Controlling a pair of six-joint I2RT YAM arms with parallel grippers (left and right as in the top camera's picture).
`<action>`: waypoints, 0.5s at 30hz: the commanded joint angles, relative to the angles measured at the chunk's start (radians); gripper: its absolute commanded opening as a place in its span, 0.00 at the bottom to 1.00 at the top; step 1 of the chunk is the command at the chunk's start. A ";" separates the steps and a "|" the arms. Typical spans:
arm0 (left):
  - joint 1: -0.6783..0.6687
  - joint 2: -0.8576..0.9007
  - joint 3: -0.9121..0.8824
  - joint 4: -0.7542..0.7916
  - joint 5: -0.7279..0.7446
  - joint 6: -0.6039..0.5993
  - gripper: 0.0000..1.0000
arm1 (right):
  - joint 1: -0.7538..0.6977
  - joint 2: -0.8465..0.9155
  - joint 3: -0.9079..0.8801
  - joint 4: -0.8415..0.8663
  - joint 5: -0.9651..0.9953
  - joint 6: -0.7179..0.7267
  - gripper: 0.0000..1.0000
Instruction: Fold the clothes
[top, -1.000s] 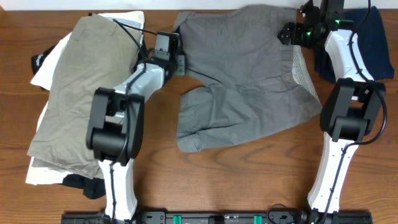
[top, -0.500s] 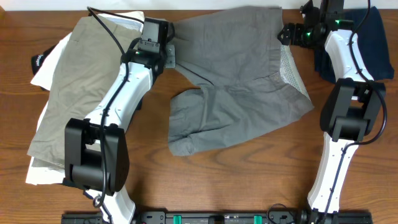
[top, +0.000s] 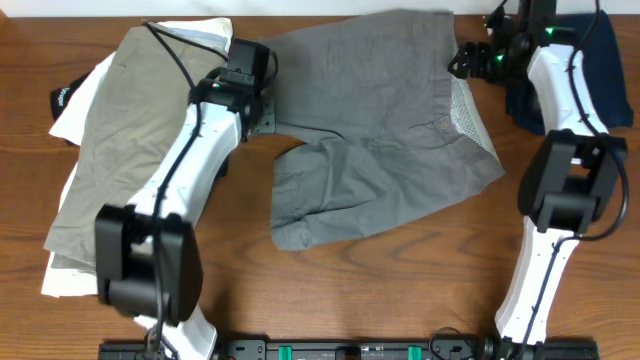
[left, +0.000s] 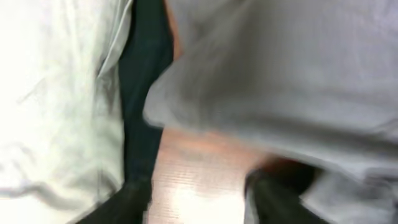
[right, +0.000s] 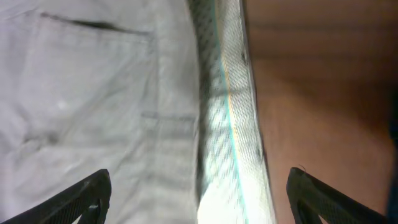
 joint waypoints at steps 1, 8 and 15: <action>0.007 -0.115 0.013 -0.061 0.025 0.002 0.72 | -0.010 -0.140 0.015 -0.080 -0.004 -0.012 0.89; 0.007 -0.227 0.013 -0.247 0.222 0.001 0.83 | -0.009 -0.290 0.015 -0.423 0.000 -0.012 0.92; 0.007 -0.221 -0.109 -0.328 0.262 0.001 0.83 | 0.005 -0.331 0.015 -0.591 0.048 -0.030 0.93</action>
